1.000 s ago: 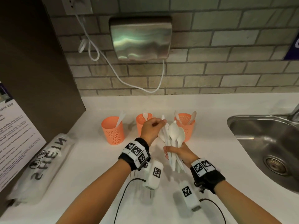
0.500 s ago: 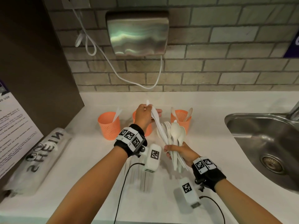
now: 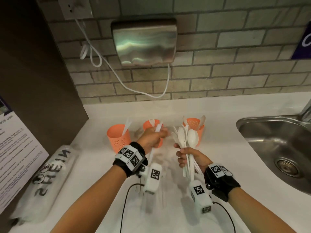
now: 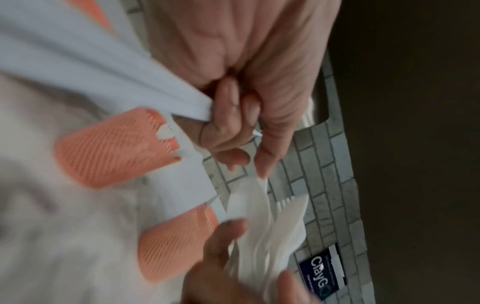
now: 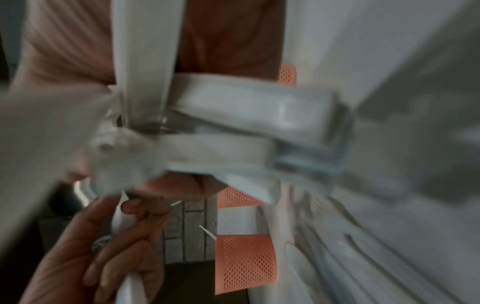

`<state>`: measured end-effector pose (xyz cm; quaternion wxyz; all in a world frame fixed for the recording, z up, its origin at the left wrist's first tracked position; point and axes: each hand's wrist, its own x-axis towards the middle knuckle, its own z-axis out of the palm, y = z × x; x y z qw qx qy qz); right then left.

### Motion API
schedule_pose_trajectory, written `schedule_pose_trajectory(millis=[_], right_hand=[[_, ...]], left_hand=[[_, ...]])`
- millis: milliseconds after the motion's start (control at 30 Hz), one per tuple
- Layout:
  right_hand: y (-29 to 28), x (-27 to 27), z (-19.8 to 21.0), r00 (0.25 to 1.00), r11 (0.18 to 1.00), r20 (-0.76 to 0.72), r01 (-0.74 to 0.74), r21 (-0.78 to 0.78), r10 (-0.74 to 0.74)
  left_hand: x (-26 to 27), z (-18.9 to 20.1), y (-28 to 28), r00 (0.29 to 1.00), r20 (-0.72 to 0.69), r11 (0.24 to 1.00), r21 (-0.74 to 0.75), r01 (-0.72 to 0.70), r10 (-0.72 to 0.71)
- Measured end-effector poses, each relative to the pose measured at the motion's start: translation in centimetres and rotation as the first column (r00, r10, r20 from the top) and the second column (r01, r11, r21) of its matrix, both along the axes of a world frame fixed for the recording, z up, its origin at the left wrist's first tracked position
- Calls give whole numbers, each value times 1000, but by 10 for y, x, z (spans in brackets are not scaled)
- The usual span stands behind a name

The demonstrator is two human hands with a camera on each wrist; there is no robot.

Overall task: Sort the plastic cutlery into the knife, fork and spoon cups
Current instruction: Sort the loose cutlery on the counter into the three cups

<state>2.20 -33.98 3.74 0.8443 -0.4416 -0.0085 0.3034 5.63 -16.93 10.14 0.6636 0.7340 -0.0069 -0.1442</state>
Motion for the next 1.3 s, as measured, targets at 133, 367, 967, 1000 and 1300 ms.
schedule_pose_trajectory(millis=[133, 367, 967, 1000, 1300], right_hand=[[16, -3, 1, 1000, 1000, -18, -19, 19, 19], [30, -11, -12, 998, 988, 56, 44, -149, -36], [26, -10, -31, 929, 730, 370, 253, -635, 0], [25, -9, -33, 914, 706, 405, 298, -643, -17], [9, 9, -41, 811, 542, 580, 523, -658, -78]], left_hand=[[-7, -16, -1, 989, -90, 990, -91, 106, -114], [0, -22, 10, 996, 1, 995, 58, 84, -85], [58, -12, 19, 815, -36, 769, -312, -558, 578], [54, -9, 20, 843, -58, 798, -292, -527, 535], [9, -24, 5, 953, 248, 980, 133, 147, -176]])
